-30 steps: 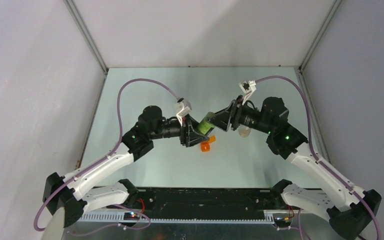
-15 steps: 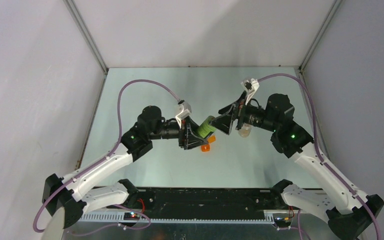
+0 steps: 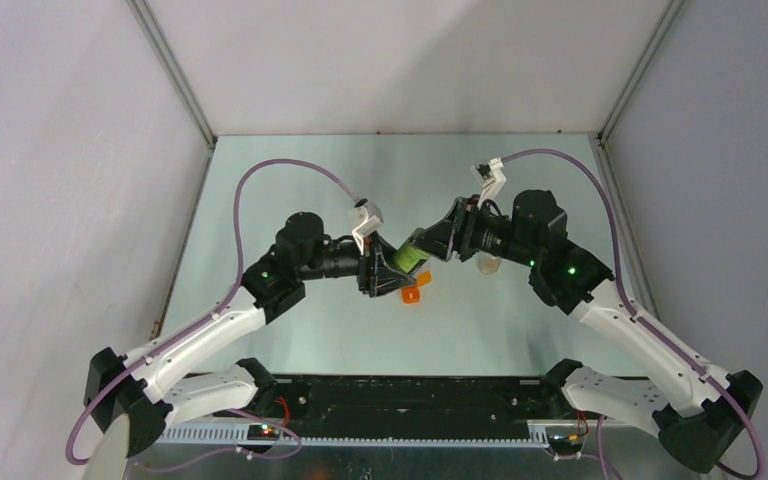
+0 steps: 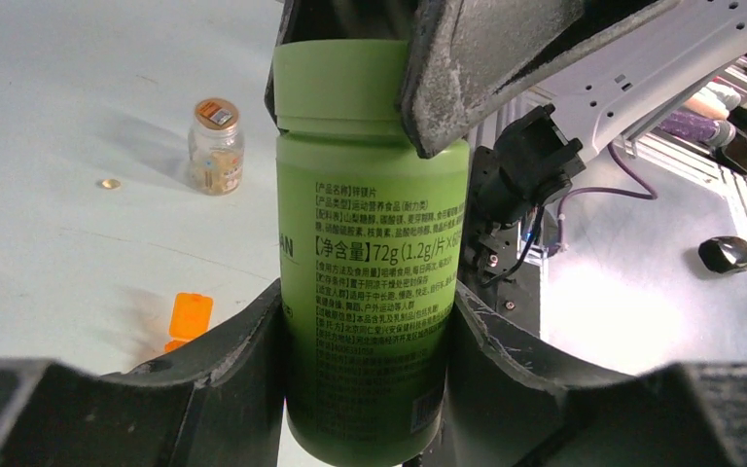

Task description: Sort the pills into containers

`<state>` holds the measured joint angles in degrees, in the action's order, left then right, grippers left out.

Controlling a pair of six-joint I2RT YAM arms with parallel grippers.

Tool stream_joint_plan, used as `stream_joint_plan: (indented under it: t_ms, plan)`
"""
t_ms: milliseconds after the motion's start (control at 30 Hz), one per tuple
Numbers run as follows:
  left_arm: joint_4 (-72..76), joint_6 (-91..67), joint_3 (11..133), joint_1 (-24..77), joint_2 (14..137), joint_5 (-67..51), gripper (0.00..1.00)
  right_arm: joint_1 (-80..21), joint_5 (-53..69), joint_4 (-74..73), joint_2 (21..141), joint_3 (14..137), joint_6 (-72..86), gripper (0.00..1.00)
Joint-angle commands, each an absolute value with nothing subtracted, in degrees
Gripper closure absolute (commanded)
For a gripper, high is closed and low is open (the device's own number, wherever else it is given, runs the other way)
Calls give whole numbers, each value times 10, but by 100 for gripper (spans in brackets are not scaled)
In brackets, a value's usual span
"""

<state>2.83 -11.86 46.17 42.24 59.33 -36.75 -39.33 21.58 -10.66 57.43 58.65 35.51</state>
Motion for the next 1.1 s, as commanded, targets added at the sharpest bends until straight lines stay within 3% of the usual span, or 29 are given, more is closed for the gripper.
stream_joint_plan:
  t_ms: [0,100,167,367,567,600,667,733,833,900,1000,1067]
  plan:
    - [59,-112,479,421,579,-375,100,-378,264,-81,559,610,344,69]
    - [60,-125,479,420,583,-410,100,-354,324,-62,553,606,281,85]
    - [53,-130,486,420,592,-454,100,-333,396,-30,546,595,241,89]
    - [73,-145,467,421,587,-502,100,-320,555,12,522,577,110,89]
    - [77,-140,457,422,572,-528,100,-319,582,18,508,576,40,93]
    - [77,-140,457,422,571,-528,100,-319,578,25,508,577,46,90]
    - [78,-140,457,423,568,-517,100,-319,551,43,512,577,91,68]
    - [79,-138,458,423,566,-503,100,-319,529,51,522,577,129,61]
    - [83,-136,458,422,560,-483,100,-321,493,47,531,577,172,66]
    - [86,-135,458,422,558,-474,100,-324,460,39,533,577,201,49]
    - [89,-134,459,422,557,-459,100,-327,417,28,535,577,237,13]
    - [88,-134,460,423,556,-447,100,-328,377,24,537,577,271,3]
